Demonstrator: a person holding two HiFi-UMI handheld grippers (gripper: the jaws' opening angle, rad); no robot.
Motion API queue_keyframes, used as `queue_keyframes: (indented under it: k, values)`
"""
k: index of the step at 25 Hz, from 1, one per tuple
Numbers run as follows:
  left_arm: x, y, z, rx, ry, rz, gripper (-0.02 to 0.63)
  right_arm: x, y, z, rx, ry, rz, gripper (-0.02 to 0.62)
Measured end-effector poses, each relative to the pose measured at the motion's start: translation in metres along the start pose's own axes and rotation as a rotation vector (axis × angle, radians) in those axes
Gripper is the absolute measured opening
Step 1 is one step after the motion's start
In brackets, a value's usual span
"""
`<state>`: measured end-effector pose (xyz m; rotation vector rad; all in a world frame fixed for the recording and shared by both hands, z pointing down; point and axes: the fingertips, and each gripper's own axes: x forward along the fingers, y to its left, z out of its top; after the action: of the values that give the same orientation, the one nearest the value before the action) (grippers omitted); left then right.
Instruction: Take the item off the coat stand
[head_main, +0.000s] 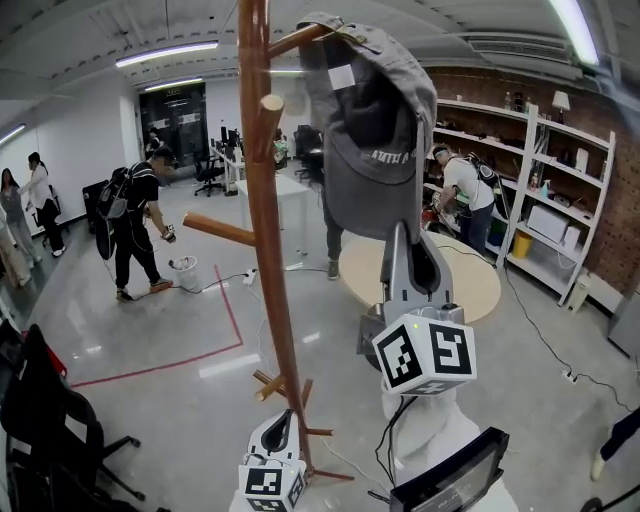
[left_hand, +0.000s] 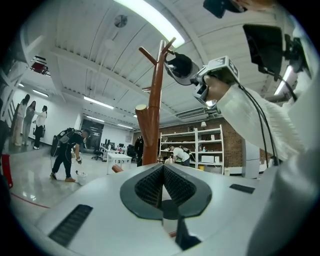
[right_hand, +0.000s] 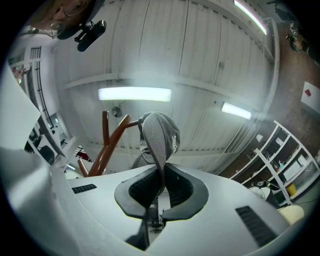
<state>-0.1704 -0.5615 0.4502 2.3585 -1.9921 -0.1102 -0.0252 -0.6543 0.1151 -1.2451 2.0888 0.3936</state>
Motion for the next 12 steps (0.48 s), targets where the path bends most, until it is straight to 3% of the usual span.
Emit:
queue_keyframes:
  k: [6,12]
  values:
    - [0.011,-0.031,0.000,0.005,0.004,-0.062,0.000,-0.020,-0.019,-0.002,-0.009,0.014,-0.007,0.023]
    - [0.014,-0.051,-0.004,0.002,0.007,-0.098,0.000,-0.008,-0.027,0.030,-0.004,-0.056,-0.004,0.023]
